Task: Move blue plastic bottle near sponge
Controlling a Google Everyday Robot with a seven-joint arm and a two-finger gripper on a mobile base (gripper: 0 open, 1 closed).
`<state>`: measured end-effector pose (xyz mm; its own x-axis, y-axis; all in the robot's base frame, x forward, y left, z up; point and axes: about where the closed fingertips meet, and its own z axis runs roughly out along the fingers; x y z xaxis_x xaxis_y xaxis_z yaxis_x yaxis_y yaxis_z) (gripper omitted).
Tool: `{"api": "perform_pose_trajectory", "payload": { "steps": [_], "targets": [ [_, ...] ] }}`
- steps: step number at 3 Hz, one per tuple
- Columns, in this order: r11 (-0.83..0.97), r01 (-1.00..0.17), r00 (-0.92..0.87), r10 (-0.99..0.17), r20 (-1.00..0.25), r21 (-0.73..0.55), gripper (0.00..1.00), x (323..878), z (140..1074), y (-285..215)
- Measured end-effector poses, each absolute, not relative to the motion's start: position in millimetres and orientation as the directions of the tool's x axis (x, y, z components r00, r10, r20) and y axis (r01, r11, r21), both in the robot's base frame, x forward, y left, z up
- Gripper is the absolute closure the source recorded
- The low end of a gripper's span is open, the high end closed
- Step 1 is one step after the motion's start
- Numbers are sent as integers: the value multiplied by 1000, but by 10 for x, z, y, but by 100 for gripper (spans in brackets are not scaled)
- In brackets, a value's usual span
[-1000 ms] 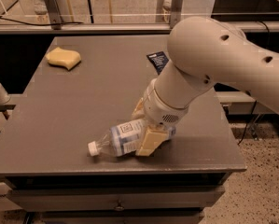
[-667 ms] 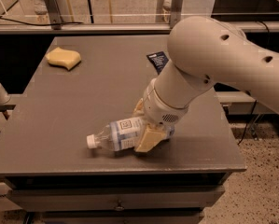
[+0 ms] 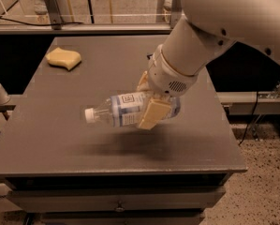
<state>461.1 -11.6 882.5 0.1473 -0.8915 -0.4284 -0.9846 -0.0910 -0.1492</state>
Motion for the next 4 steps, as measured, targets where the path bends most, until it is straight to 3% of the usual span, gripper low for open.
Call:
{"api": "perform_pose_trajectory", "payload": {
  "steps": [2,4],
  "targets": [
    [-59,-975,151,-882,-447,-212,100,4721,8878,-138],
    [62,-901,163,-870,-466,-430,100,5682,9144,-143]
  ]
}}
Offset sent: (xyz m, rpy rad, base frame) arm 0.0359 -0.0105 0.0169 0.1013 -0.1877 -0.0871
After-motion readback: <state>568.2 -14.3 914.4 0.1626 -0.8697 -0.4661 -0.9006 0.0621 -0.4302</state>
